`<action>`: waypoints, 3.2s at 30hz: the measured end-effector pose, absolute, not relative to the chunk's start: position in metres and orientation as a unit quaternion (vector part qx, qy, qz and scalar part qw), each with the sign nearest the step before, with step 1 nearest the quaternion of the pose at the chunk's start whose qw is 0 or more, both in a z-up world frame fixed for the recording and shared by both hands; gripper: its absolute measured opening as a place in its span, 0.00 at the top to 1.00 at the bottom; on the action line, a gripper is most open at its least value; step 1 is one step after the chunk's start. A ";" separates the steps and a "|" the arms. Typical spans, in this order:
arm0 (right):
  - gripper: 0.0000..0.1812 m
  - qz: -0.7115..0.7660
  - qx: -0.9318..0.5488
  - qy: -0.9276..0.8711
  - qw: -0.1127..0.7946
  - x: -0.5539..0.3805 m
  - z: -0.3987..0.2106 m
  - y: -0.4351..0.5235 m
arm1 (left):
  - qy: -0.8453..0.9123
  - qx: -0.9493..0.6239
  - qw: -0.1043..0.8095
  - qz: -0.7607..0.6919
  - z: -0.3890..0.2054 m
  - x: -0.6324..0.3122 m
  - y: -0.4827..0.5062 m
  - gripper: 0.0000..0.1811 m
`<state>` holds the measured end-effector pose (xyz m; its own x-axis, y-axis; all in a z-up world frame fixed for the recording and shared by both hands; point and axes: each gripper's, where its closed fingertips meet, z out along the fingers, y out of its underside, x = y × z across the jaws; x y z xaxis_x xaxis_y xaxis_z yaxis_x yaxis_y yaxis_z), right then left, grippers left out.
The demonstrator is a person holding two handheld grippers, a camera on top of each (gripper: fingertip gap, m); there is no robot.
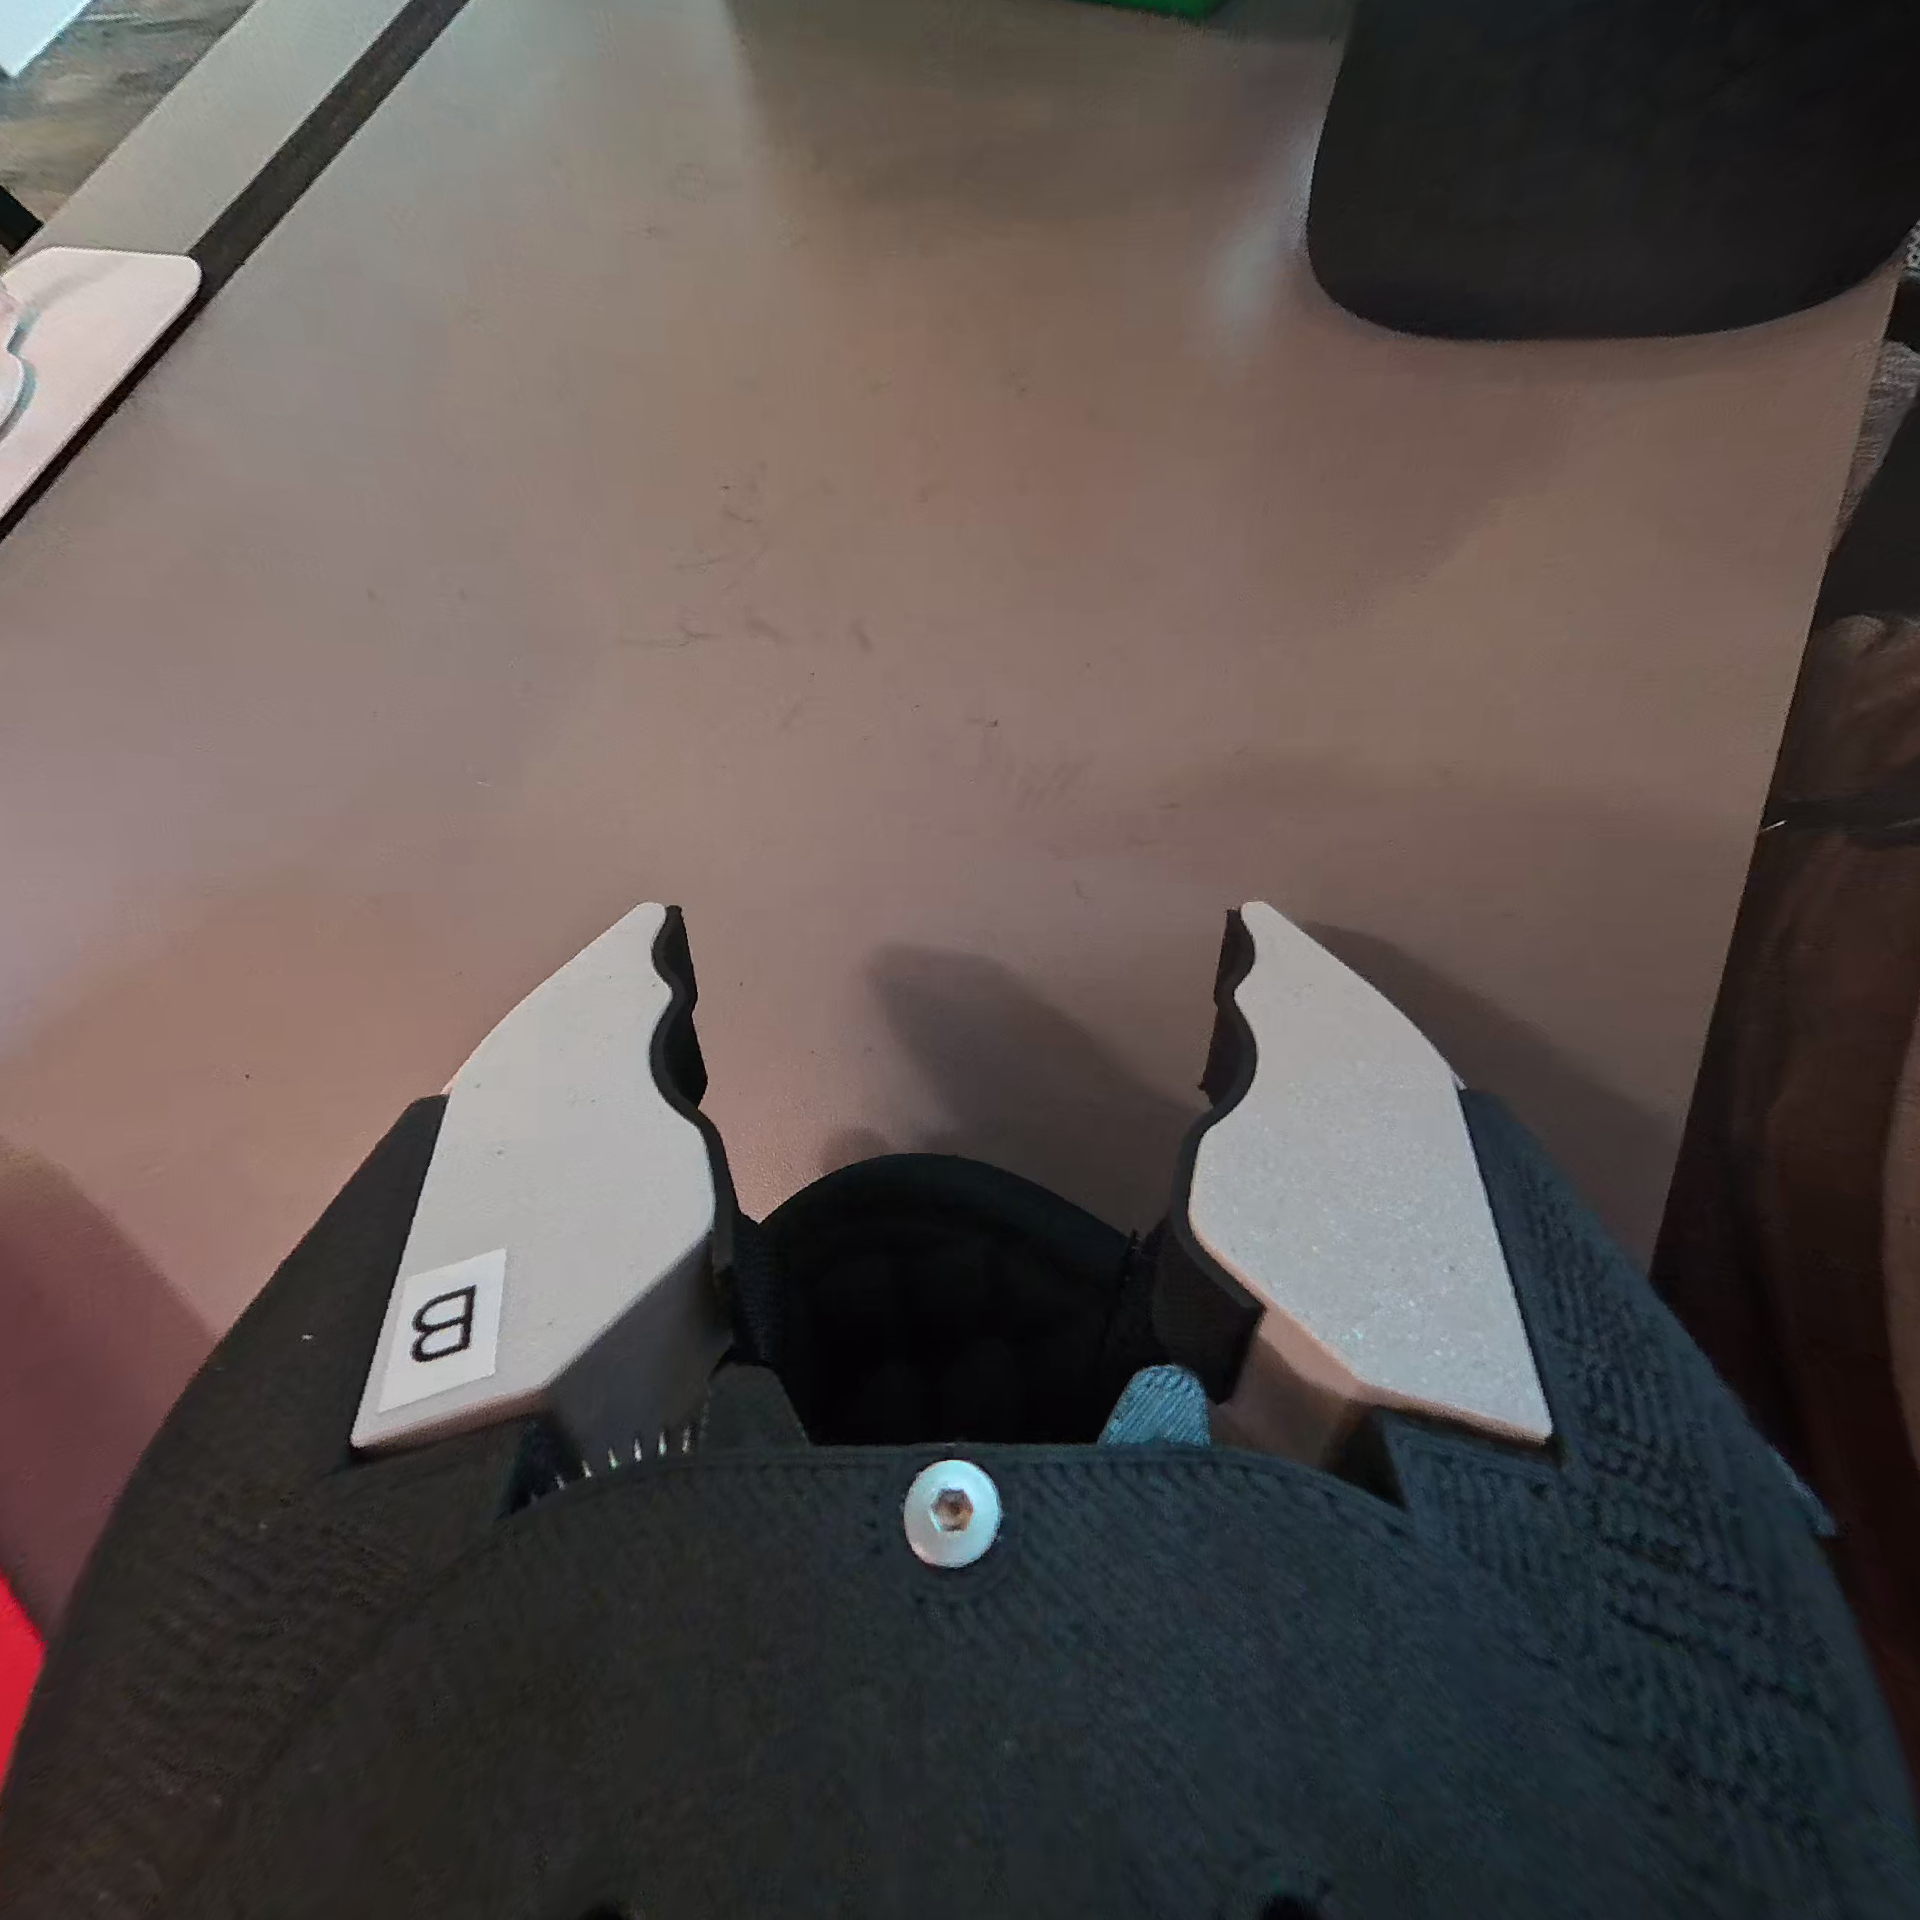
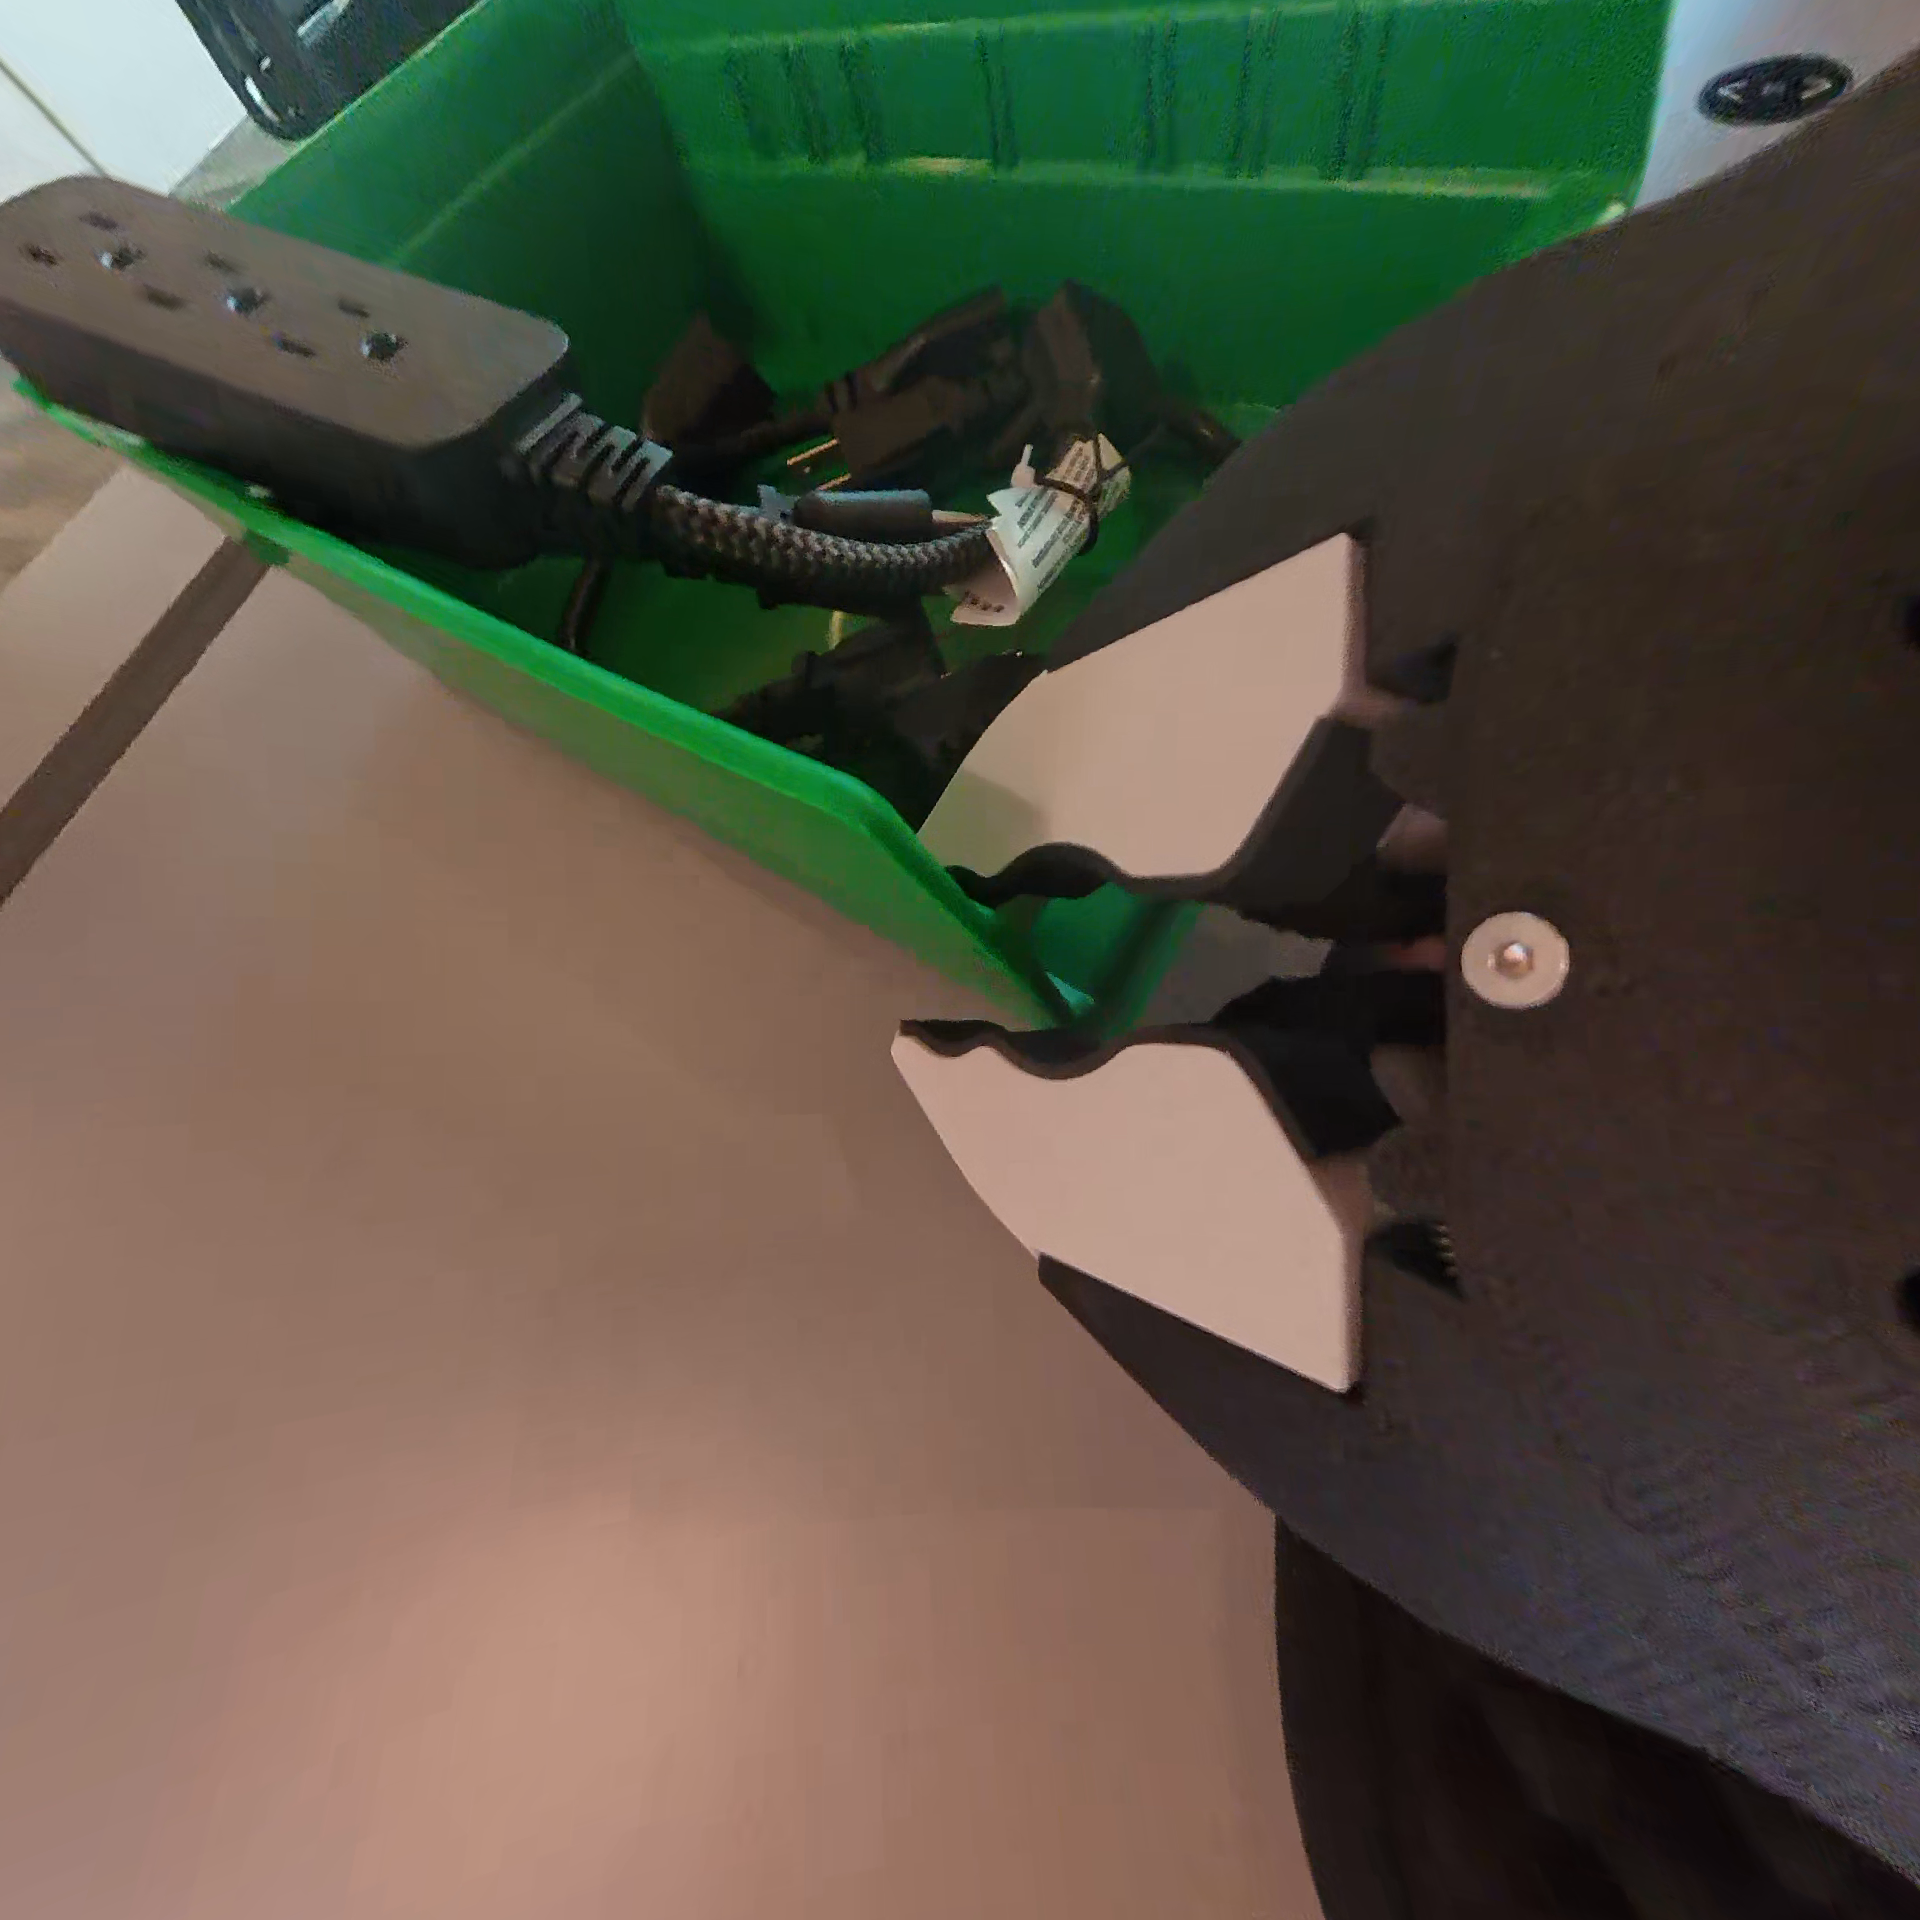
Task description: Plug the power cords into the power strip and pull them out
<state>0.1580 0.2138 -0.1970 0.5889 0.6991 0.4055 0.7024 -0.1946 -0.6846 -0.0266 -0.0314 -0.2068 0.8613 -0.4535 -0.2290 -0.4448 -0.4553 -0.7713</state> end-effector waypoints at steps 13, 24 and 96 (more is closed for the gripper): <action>0.84 -0.087 -0.728 -0.564 0.380 0.082 -0.199 0.180 | 0.271 -0.837 0.476 -0.005 -0.199 -0.024 -0.034 0.47; 0.81 -0.012 -0.678 -0.632 0.375 -0.018 -0.200 0.135 | 0.271 -0.823 0.498 -0.007 -0.193 -0.023 -0.035 0.47; 0.19 0.572 -0.579 -0.401 0.420 -0.170 -0.112 0.031 | -0.042 -0.691 0.721 0.043 -0.069 -0.121 -0.108 0.51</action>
